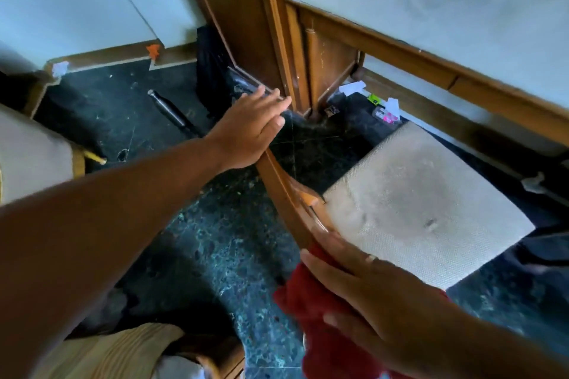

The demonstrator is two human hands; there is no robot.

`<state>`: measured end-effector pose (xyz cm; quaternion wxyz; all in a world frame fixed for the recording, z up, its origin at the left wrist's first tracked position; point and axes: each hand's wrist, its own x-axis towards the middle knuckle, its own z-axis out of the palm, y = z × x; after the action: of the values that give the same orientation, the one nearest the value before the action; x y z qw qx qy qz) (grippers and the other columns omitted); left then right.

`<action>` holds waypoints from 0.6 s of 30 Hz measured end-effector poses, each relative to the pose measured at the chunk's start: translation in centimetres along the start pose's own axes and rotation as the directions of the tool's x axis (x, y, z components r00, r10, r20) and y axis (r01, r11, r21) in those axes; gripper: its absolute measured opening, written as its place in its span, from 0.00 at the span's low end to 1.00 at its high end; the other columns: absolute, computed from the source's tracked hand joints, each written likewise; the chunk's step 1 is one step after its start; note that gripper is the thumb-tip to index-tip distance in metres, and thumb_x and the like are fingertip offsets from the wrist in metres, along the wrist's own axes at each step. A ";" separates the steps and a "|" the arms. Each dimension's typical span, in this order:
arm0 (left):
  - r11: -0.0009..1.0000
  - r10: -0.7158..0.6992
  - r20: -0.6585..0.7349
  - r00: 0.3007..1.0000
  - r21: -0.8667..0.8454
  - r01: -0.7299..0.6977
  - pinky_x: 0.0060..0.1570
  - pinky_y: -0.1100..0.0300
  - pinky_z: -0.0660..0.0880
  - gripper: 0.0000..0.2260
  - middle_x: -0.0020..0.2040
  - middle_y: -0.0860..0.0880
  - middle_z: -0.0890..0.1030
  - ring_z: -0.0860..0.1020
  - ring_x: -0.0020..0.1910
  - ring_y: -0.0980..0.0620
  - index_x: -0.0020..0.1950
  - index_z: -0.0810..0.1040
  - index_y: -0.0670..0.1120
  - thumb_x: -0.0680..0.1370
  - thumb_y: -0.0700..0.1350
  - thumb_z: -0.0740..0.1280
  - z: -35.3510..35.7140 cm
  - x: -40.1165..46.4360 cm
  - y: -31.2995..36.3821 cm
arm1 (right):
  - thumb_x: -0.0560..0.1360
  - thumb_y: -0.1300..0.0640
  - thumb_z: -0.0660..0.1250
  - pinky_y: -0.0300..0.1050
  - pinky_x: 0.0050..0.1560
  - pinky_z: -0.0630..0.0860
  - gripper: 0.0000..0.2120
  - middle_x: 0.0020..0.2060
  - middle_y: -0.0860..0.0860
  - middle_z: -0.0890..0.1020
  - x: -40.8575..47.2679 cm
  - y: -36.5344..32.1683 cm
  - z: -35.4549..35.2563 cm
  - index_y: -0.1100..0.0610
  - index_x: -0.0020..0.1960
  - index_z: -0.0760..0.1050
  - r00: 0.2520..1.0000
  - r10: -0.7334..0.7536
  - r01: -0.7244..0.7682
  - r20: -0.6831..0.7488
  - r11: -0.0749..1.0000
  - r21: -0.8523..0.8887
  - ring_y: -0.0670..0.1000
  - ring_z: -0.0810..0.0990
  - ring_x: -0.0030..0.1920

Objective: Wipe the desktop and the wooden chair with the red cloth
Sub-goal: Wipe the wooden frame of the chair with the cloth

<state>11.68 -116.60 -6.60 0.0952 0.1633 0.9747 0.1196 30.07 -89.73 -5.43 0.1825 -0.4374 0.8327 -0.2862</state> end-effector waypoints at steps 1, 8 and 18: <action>1.000 0.016 0.022 1.000 0.027 -0.016 0.76 0.45 0.48 0.28 0.81 0.42 0.58 0.50 0.81 0.42 0.81 0.57 0.47 0.82 0.56 0.46 -0.2 -0.1 -0.5 | 0.78 0.43 0.62 0.58 0.68 0.71 0.35 0.80 0.47 0.44 1.8 0.0 -0.3 0.44 0.80 0.48 0.996 0.085 -0.088 -0.041 0.993 -0.079 0.55 0.62 0.76; 1.000 -0.008 0.114 0.993 -0.024 0.011 0.74 0.61 0.41 0.23 0.80 0.39 0.59 0.52 0.80 0.41 0.81 0.55 0.42 0.87 0.48 0.48 -1.0 0.1 0.4 | 0.82 0.50 0.61 0.56 0.70 0.66 0.34 0.80 0.55 0.43 14.2 0.1 -0.7 0.52 0.81 0.46 0.922 0.328 -0.354 -0.207 0.930 -0.102 0.61 0.55 0.78; 0.999 -0.045 0.049 0.998 -0.019 0.046 0.77 0.46 0.53 0.23 0.78 0.43 0.65 0.59 0.79 0.38 0.80 0.60 0.45 0.87 0.51 0.47 -0.9 -0.5 0.6 | 0.76 0.48 0.71 0.47 0.66 0.73 0.41 0.80 0.46 0.51 -10.4 -2.6 3.2 0.46 0.80 0.51 0.957 0.249 -0.252 -0.150 0.968 -0.001 0.48 0.64 0.75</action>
<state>12.15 -116.36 -5.53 0.1230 0.1428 0.9743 0.1231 39.18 -83.22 -5.66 0.1505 -0.3078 0.8954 -0.2844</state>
